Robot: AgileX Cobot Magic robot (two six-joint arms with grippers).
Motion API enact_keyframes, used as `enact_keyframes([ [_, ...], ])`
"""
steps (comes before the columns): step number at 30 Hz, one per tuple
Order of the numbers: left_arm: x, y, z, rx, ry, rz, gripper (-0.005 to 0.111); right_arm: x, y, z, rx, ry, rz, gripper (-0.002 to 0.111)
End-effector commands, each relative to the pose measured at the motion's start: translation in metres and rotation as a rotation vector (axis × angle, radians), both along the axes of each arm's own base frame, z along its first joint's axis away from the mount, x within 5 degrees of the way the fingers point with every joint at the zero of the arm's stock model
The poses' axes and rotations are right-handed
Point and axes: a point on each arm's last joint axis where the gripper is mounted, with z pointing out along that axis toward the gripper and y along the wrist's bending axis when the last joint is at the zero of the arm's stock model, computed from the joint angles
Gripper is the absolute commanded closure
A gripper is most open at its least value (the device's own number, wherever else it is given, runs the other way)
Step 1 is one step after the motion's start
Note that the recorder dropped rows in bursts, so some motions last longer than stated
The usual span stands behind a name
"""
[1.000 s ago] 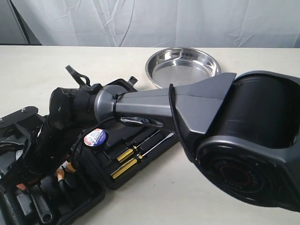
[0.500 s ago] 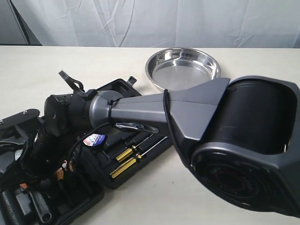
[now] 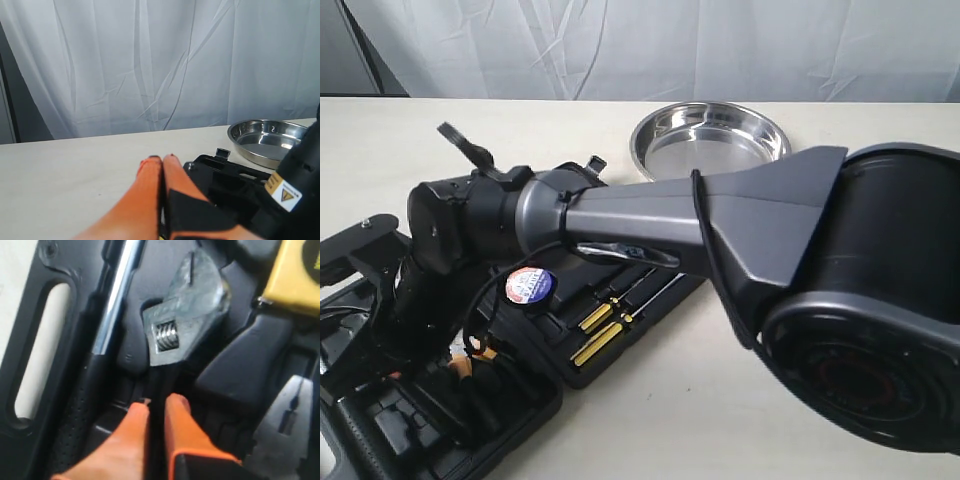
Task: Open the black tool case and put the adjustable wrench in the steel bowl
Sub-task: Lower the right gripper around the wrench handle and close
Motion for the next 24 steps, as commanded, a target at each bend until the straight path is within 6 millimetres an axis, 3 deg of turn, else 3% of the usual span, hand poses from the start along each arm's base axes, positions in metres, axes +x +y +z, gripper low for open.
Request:
enact_keyframes([
  [1,0.000,0.000,0.000,-0.015,-0.002,-0.008,0.107,0.002,-0.002,0.020,0.033,-0.058,0.018,0.109],
  [16,0.000,0.000,0.000,-0.015,-0.002,-0.008,0.107,0.003,-0.008,0.013,-0.047,-0.092,0.072,0.109],
  [24,0.000,0.000,0.000,-0.015,-0.002,-0.008,0.107,0.000,-0.010,-0.018,-0.142,-0.033,0.099,0.109],
])
